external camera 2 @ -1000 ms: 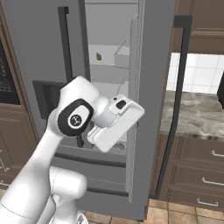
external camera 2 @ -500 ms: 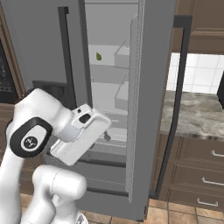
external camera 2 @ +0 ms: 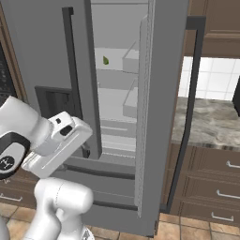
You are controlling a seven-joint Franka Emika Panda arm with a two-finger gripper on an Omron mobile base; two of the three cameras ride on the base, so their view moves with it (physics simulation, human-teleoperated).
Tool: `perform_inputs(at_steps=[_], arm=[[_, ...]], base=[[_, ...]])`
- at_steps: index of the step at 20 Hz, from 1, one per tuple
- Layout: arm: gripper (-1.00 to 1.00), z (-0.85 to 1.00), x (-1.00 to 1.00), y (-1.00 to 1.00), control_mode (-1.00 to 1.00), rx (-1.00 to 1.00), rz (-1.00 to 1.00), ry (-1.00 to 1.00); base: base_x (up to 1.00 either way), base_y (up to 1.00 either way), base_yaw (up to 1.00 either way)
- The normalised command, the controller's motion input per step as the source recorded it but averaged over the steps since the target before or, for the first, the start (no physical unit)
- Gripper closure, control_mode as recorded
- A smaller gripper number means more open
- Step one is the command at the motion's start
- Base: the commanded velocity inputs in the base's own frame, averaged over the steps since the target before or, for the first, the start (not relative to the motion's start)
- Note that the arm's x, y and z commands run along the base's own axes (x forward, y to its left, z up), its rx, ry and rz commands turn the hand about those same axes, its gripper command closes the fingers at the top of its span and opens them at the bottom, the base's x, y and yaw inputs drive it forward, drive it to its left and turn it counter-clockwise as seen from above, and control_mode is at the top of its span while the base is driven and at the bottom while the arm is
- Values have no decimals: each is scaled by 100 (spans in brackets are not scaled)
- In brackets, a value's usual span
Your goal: There is a bowl on the dining counter. Grab a lemon wedge from the fridge and place it in the bowl. Then get the liquor bottle and glass cup from the cabinet and place them next to the bowl.
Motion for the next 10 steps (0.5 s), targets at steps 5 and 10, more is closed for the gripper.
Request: perform_inputs(at_steps=[5,10], arm=[[-100,-5,43,63,-100,30,0,-11],[-100,0,67,66,-100,27,-1,-20]], base=[[0,0,0],[0,0,0]])
